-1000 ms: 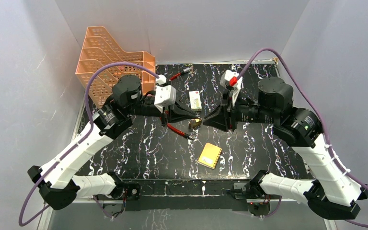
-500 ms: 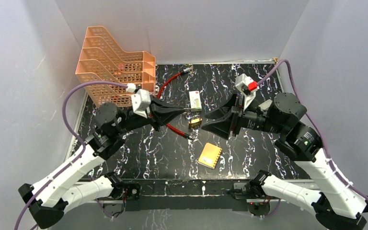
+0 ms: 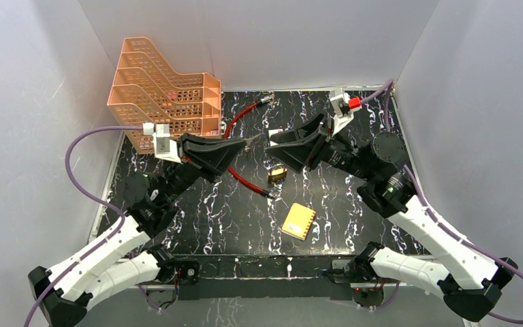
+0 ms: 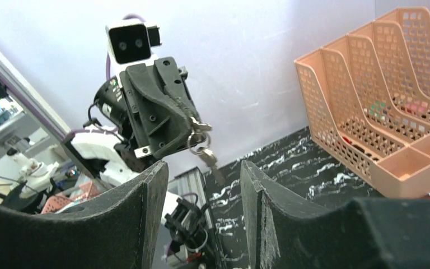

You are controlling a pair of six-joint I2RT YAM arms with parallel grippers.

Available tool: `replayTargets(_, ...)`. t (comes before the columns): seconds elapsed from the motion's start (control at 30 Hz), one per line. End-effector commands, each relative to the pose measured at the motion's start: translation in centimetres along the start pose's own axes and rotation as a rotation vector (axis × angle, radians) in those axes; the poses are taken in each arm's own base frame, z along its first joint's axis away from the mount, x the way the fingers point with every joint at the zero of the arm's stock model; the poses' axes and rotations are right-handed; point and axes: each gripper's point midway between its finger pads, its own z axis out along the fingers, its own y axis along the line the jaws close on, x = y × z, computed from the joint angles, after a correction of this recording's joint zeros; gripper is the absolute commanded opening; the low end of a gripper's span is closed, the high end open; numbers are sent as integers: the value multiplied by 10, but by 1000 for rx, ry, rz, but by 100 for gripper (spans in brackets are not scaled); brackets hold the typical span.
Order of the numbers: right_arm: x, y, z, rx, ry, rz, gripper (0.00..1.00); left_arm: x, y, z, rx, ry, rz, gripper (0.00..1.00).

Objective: Unlock with the key

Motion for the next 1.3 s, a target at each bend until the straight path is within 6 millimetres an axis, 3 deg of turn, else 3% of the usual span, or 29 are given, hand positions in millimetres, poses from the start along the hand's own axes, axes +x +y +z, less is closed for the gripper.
replayTargets(0.0, -49, 23, 7, -88, -193, -24, 59, -56, -16, -2, 21, -218, -51, 0)
replayTargets(0.37, -56, 33, 33, -215, -230, 57, 52, -66, -24, 4, 62, -257, -120, 0)
replayTargets(0.73, -56, 41, 45, -265, -236, 74, 38, -70, -27, 6, 76, -267, -134, 0)
replayTargets(1.03, -50, 50, 49, -322, -201, 76, 43, -72, -26, 7, 73, -275, -131, 0)
replayTargets(1.27, -48, 51, 52, -327, -193, 83, 22, -73, -28, 8, 82, -278, -137, 0)
